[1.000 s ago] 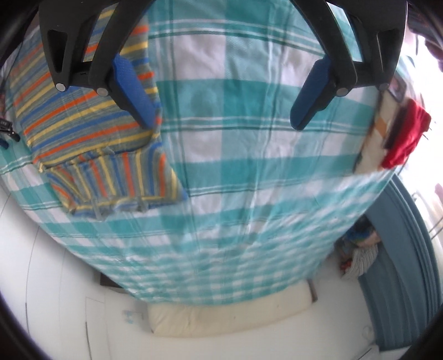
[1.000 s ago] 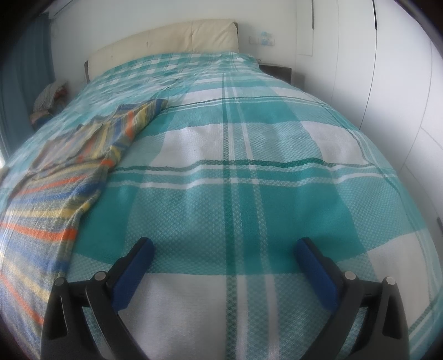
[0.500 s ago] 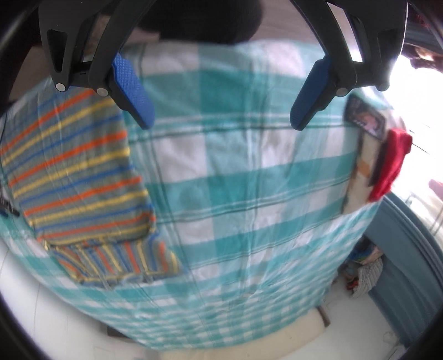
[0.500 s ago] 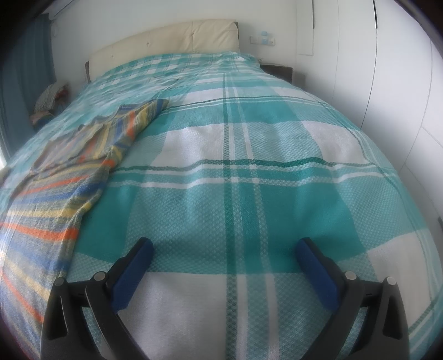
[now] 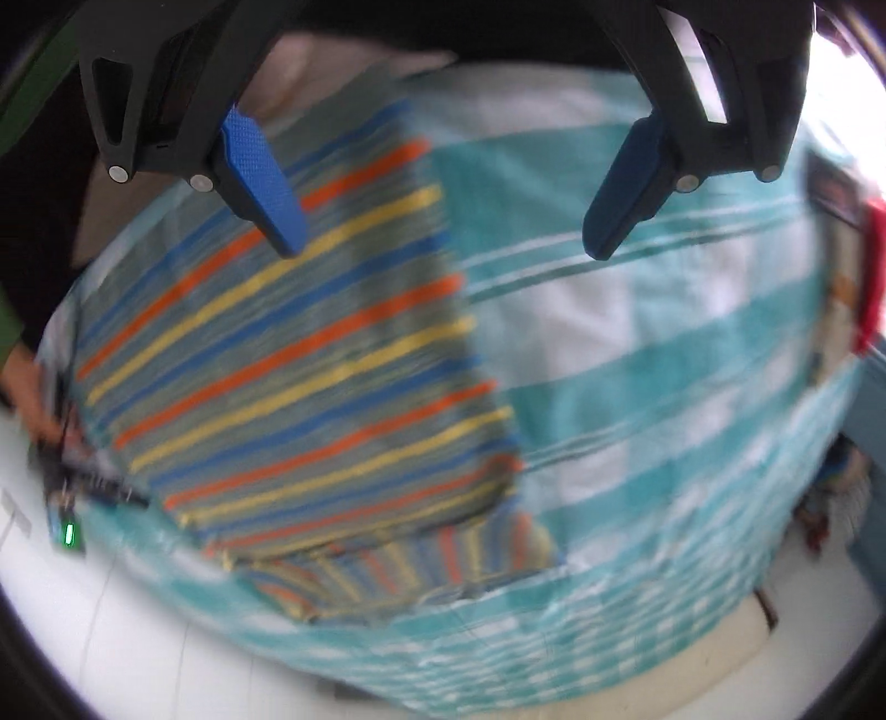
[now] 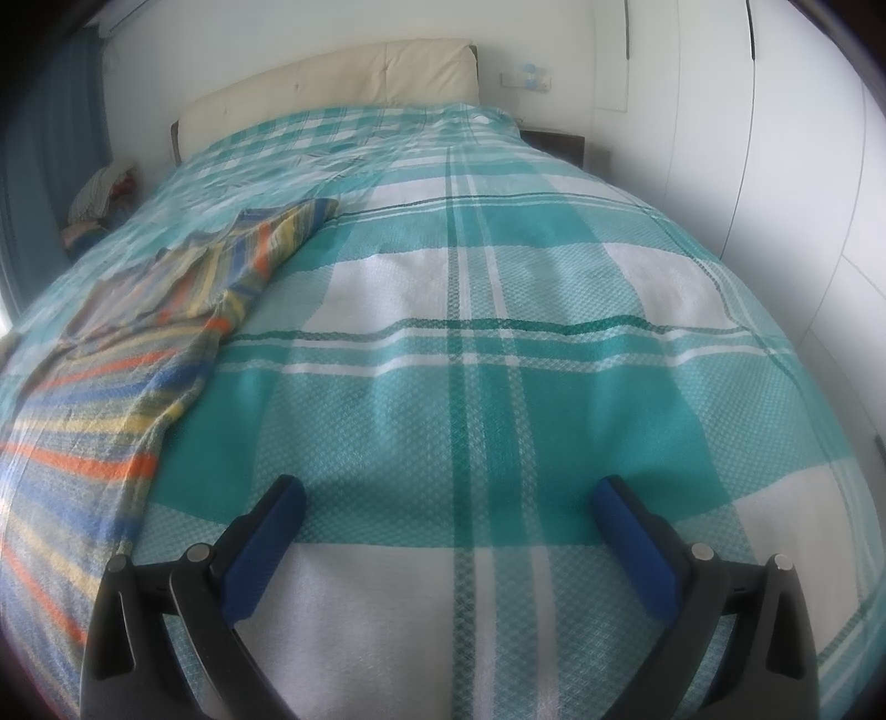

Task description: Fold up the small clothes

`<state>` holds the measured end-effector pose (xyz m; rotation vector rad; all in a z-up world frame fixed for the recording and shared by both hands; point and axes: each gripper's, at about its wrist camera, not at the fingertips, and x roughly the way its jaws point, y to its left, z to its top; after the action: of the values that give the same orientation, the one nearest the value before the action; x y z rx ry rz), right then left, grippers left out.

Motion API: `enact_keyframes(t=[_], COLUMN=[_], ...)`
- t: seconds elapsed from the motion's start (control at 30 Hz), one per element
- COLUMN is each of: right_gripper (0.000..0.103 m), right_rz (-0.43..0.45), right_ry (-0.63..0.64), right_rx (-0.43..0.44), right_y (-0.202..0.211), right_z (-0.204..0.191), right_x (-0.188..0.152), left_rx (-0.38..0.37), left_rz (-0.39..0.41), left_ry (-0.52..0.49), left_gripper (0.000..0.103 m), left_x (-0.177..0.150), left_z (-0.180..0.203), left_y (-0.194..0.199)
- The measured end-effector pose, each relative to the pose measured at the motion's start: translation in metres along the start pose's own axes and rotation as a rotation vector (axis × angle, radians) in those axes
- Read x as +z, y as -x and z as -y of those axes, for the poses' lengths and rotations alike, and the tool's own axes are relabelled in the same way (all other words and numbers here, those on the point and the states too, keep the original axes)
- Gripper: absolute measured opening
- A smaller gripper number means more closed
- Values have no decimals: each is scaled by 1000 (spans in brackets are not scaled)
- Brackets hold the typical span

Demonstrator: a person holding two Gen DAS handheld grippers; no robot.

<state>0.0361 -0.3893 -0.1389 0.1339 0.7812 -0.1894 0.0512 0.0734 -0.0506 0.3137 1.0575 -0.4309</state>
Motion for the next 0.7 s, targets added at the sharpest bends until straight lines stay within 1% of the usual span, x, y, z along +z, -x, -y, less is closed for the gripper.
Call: enact_keyframes(t=[0.03, 0.13, 0.17, 0.23, 0.3, 0.33, 0.37, 0.4, 0.43, 0.5, 0.53, 0.57, 0.6, 0.63, 0.67, 0.7], right_gripper=[102, 102, 102, 102, 102, 102, 102, 102, 102, 102, 102, 102, 102, 102, 102, 102], right_rz=[1, 1, 1, 0, -1, -2, -3, -4, -5, -8, -10, -11, -12, -13, -14, -18], right_ry=[-1, -1, -1, -1, -1, -1, -1, 0, 0, 4, 5, 7, 7, 7, 6, 3], right_rx=[2, 3, 2, 2, 2, 2, 1, 0, -1, -6, -9, -11, -12, -12, -10, -5], right_y=[0, 0, 0, 0, 0, 0, 0, 0, -1, -1, -2, -2, -2, -2, -2, 0], right_z=[0, 1, 1, 1, 1, 1, 1, 1, 1, 0, 0, -1, -1, -1, -1, -1], right_x=[0, 0, 0, 0, 0, 0, 0, 0, 0, 0, 0, 1, 1, 1, 1, 2], left_rx=[-28, -64, -68, -44, 39, 104, 176, 267, 376, 558, 618, 664, 671, 652, 599, 527], left_rz=[34, 141, 177, 232, 277, 301, 324, 347, 362, 351, 329, 284, 243, 207, 180, 166], left_ry=[62, 221, 270, 342, 381, 386, 384, 376, 364, 321, 289, 242, 212, 195, 197, 214], left_gripper=[100, 100, 100, 100, 100, 100, 100, 100, 101, 102, 102, 103, 103, 103, 103, 103], left_x=[3, 7, 6, 1, -8, -14, -19, -23, -27, -29, -28, -28, -28, -31, -34, -37], left_z=[-1, -19, -31, -54, -80, -92, -103, -112, -119, -129, -131, -134, -135, -136, -135, -133], left_y=[0, 21, 33, 64, 107, 136, 162, 192, 222, 262, 271, 273, 267, 254, 233, 211])
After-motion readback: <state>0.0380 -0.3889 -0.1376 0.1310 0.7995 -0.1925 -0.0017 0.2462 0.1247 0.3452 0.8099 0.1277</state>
